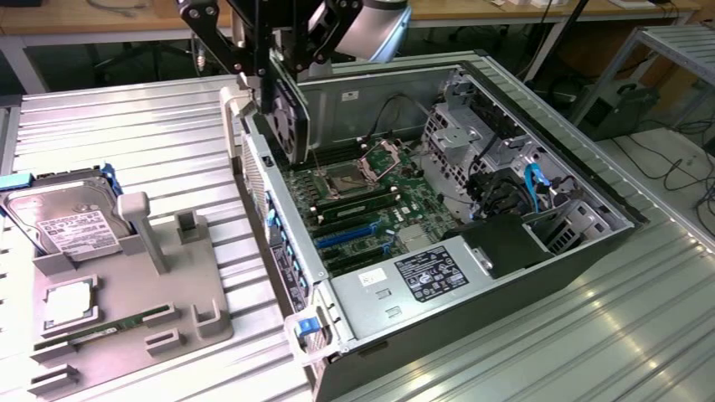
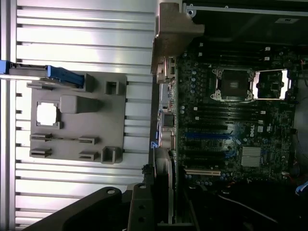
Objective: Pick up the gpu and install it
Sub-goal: 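Pick up the gpu and move the gpu toward the slot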
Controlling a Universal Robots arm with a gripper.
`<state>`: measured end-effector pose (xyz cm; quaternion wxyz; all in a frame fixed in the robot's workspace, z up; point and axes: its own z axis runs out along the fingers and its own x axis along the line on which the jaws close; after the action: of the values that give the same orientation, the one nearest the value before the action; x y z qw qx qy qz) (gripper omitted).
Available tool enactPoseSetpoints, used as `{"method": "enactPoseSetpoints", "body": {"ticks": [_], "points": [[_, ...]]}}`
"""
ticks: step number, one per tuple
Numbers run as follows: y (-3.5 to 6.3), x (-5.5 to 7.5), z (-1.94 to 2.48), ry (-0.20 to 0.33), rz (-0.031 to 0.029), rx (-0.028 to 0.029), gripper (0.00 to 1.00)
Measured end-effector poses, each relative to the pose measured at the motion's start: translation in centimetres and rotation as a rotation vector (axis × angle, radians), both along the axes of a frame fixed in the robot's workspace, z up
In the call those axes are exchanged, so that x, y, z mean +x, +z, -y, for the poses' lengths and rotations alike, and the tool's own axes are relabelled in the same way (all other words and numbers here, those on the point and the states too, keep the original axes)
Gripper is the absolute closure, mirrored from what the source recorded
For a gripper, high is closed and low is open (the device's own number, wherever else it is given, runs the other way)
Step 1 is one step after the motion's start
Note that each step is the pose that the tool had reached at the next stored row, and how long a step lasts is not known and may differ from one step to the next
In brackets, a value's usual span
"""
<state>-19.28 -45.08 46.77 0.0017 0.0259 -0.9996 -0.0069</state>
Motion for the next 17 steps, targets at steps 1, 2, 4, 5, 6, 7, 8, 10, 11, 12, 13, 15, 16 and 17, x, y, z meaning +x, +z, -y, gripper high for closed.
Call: {"method": "enactPoseSetpoints", "body": {"ticks": [1,2,4,5,6,7,8,10,11,12,13,15,16,17], "points": [[0.00,0.1,0.00,0.000,0.0000,0.0000,0.72],[0.00,0.3,0.00,0.000,0.0000,-0.0001,0.72],[0.00,0.5,0.00,0.000,-0.0001,-0.0001,0.72],[-0.01,0.7,0.00,0.000,0.0000,0.0000,0.72],[0.00,0.9,0.00,0.000,-0.0001,-0.0001,0.72],[0.00,1.1,0.00,0.000,-0.0001,-0.0001,0.72],[-0.01,1.2,0.00,0.000,0.0000,-0.0001,0.72],[-0.01,1.4,0.00,0.000,0.0000,-0.0001,0.72],[-0.01,1.5,0.00,0.000,0.0000,0.0000,0.72],[-0.01,1.6,0.00,0.000,0.0000,-0.0001,0.72],[-0.01,1.7,0.00,0.000,-0.0001,-0.0001,0.72],[-0.01,1.9,0.00,0.000,0.0000,0.0000,0.72],[-0.02,2.0,0.00,0.000,0.0000,0.0000,0.72],[-0.02,2.1,0.00,0.000,0.0000,0.0000,0.72]]}}
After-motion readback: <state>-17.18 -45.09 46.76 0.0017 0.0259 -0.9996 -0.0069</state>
